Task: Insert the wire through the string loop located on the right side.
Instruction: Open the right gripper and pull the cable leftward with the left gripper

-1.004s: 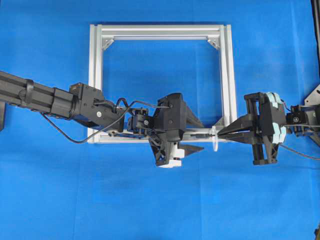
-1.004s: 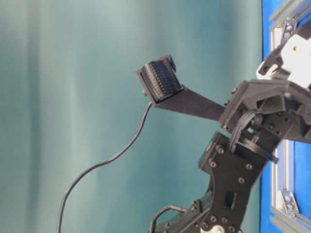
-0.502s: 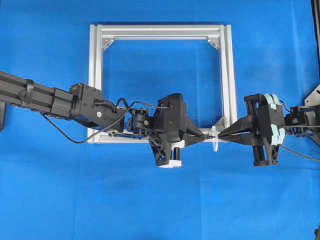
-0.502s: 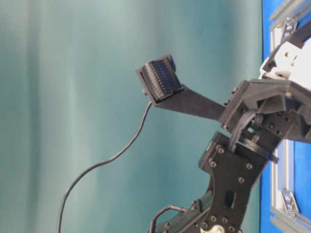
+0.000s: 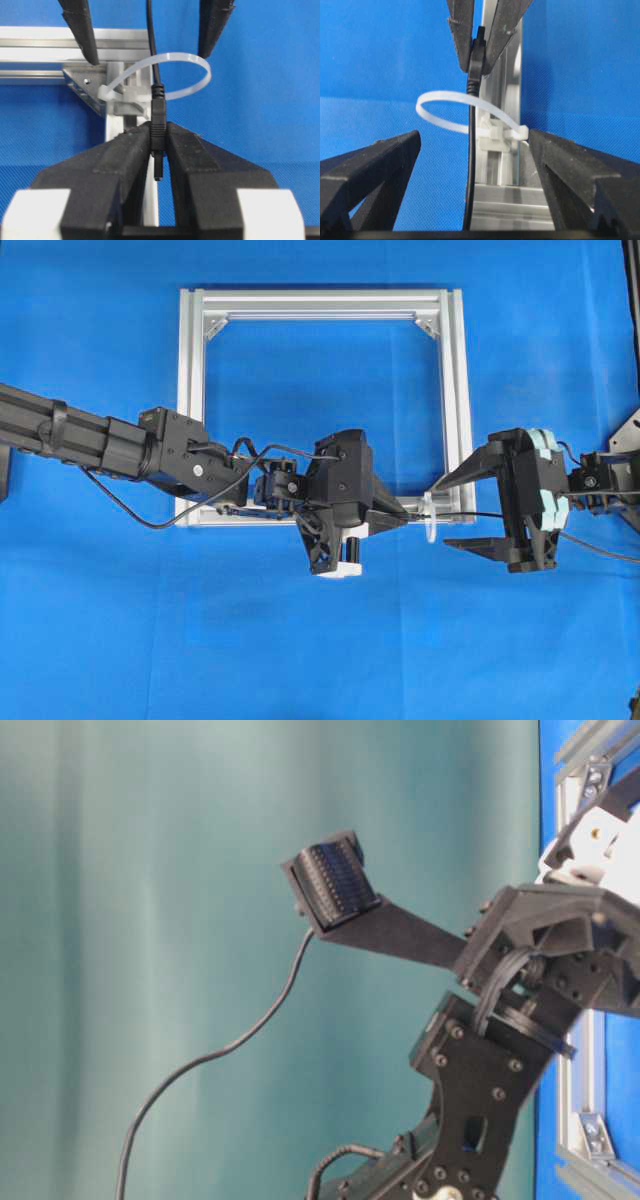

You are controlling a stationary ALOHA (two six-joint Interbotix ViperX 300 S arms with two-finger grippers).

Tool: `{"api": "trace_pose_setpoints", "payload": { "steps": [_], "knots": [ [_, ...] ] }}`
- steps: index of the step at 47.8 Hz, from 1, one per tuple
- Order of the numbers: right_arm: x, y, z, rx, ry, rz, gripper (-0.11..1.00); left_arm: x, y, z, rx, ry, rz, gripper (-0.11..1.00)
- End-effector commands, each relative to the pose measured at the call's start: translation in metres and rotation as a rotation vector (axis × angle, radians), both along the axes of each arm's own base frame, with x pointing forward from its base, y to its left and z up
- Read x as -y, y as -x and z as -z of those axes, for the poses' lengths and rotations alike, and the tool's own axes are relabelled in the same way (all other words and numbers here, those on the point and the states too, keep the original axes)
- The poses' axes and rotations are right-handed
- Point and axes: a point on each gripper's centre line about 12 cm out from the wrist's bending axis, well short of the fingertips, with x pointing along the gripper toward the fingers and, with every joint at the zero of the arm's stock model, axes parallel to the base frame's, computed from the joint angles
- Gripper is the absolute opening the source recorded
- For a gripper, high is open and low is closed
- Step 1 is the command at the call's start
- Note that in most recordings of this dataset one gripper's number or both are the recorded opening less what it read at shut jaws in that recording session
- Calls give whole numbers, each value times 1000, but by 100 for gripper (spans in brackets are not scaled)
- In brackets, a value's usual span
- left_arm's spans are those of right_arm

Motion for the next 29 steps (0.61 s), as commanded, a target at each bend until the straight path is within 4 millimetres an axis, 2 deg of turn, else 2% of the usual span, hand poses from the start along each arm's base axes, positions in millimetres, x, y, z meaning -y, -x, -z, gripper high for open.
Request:
{"api": "trace_pose_setpoints", "payload": {
  "steps": [1, 9, 22, 29],
  "knots": [
    [-1, -4, -5, 18, -5, -1, 94, 1, 2, -19, 37, -1, 5, 8],
    [-2, -4, -4, 12, -4, -3, 95, -1, 26, -22, 14, -3, 7, 8],
    [-2, -3, -4, 8, -1, -6, 95, -8, 91, -26, -27, -4, 5, 8],
    [-2, -3, -4, 8, -1, -8, 95, -11, 127, -18, -66, -2, 3, 8]
  ]
}}
